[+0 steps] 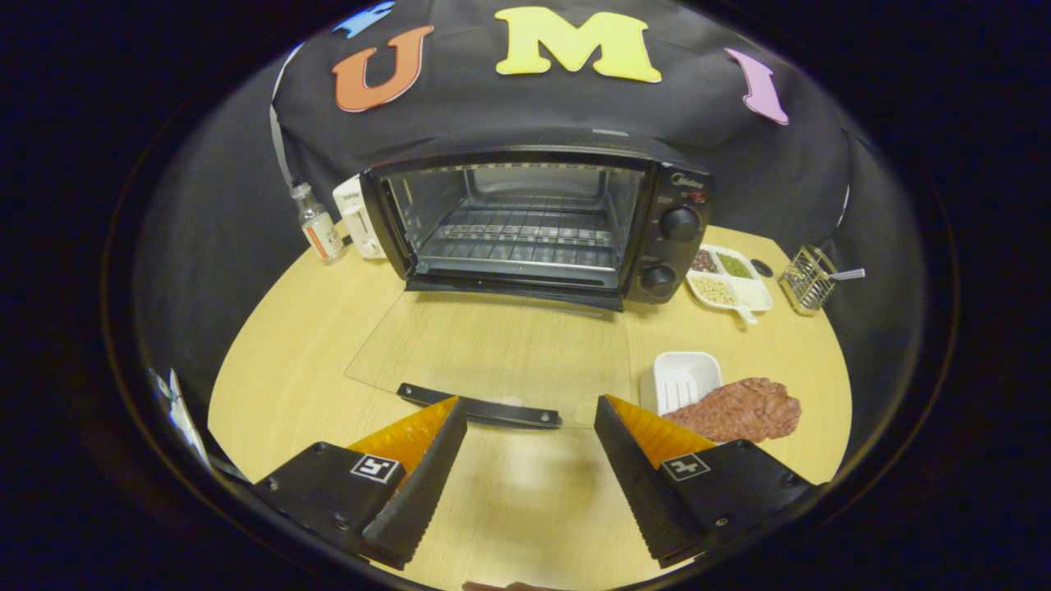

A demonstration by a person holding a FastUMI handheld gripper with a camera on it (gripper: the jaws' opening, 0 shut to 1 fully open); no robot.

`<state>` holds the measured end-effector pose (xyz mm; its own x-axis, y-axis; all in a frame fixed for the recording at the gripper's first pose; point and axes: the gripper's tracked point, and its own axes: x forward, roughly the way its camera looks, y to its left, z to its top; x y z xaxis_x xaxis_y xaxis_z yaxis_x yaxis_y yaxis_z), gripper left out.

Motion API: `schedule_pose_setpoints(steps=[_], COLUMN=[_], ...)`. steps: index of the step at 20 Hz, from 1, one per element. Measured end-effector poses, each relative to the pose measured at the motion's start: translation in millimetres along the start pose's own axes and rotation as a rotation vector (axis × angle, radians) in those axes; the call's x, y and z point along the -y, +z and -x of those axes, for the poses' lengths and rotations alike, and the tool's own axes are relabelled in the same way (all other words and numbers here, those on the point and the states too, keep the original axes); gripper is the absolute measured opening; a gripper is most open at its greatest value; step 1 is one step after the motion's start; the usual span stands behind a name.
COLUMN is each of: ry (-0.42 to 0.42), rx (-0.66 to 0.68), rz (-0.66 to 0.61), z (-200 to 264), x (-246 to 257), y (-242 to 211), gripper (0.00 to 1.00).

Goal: Open the toaster oven, put the food inside, and close the toaster oven door.

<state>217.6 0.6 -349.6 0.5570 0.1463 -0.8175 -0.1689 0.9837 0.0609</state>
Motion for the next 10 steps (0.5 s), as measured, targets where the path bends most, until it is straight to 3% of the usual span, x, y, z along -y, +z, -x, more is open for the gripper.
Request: schedule_pose_setpoints(steps=[10], ry=[-0.010], rx=[0.119], rz=[-0.084], z=[63], x=[115], y=[5], gripper=[1.00])
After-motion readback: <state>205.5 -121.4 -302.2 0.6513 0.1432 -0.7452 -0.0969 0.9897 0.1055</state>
